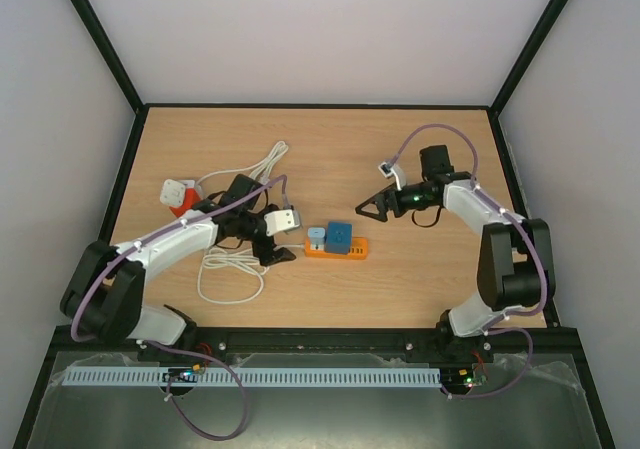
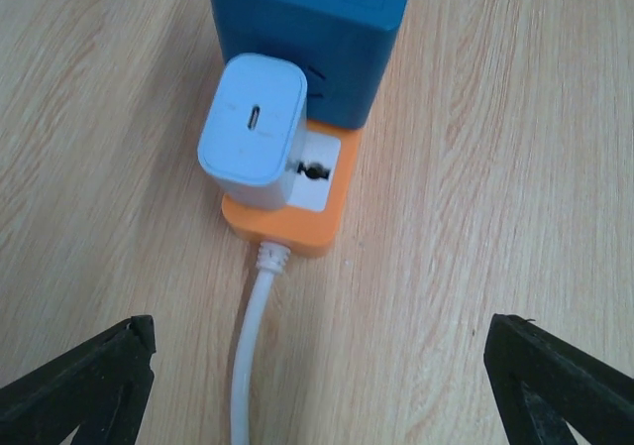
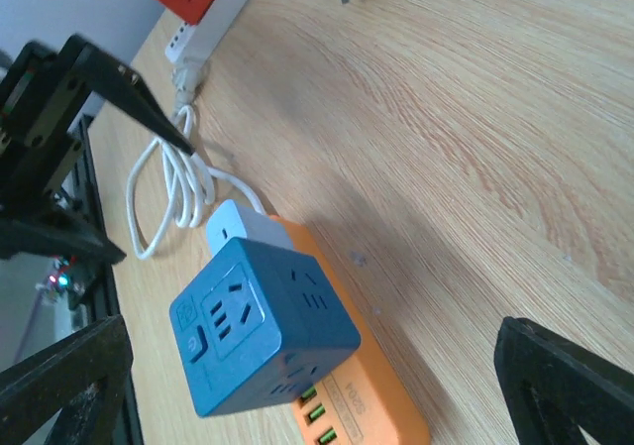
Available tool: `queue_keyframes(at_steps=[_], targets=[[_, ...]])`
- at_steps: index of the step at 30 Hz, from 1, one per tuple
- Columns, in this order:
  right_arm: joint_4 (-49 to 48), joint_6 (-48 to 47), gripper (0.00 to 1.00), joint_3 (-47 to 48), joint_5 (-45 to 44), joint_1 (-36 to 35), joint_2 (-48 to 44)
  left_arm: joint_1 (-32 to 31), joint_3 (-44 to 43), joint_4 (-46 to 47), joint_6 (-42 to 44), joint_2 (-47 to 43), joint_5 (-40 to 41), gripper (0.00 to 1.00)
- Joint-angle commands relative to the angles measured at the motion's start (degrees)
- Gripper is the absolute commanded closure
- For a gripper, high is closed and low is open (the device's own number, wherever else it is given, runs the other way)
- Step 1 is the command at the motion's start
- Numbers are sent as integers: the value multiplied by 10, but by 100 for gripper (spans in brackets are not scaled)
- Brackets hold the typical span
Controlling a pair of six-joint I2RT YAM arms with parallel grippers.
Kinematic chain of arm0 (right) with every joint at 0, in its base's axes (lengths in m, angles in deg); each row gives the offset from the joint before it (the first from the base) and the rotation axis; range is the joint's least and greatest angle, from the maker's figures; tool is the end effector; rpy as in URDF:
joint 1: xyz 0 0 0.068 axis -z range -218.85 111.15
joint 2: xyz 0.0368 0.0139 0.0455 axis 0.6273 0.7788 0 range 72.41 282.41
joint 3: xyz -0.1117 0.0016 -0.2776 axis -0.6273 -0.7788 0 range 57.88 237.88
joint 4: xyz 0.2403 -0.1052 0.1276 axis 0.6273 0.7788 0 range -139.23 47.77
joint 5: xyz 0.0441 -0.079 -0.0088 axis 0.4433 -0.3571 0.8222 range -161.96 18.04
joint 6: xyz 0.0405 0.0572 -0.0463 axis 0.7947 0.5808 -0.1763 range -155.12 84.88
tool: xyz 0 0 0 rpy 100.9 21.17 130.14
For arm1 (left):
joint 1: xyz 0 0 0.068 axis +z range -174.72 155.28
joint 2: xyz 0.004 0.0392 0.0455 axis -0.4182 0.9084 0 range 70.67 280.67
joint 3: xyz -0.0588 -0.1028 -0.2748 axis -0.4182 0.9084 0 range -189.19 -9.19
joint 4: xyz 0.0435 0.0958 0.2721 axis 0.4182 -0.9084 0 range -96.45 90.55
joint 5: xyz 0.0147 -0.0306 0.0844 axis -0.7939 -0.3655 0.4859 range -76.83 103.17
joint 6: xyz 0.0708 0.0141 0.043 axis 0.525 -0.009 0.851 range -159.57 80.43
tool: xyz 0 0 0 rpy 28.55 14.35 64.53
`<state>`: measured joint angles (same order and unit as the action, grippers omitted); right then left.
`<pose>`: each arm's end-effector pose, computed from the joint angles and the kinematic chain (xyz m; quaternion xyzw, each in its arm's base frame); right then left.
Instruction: Pull the plug off the socket
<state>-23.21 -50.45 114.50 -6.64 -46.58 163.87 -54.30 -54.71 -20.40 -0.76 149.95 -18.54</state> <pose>0.3279 0.1120 0.2041 -0.2959 0.7712 0.5071 0.2459 0.2492 -0.1860 0.1840 0.5837 0.7117 -0.2360 0.3115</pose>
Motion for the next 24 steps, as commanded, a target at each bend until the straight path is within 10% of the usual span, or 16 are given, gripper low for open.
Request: queue_keyframes(at_steps=[1,24], targets=[[89,-149,2,12,-34,-4,-32,2,-40,13,35,33,-46,8],[-121,-193,2,-111,-256,-207,-122,-5,-50,74,23,90,-76,20]])
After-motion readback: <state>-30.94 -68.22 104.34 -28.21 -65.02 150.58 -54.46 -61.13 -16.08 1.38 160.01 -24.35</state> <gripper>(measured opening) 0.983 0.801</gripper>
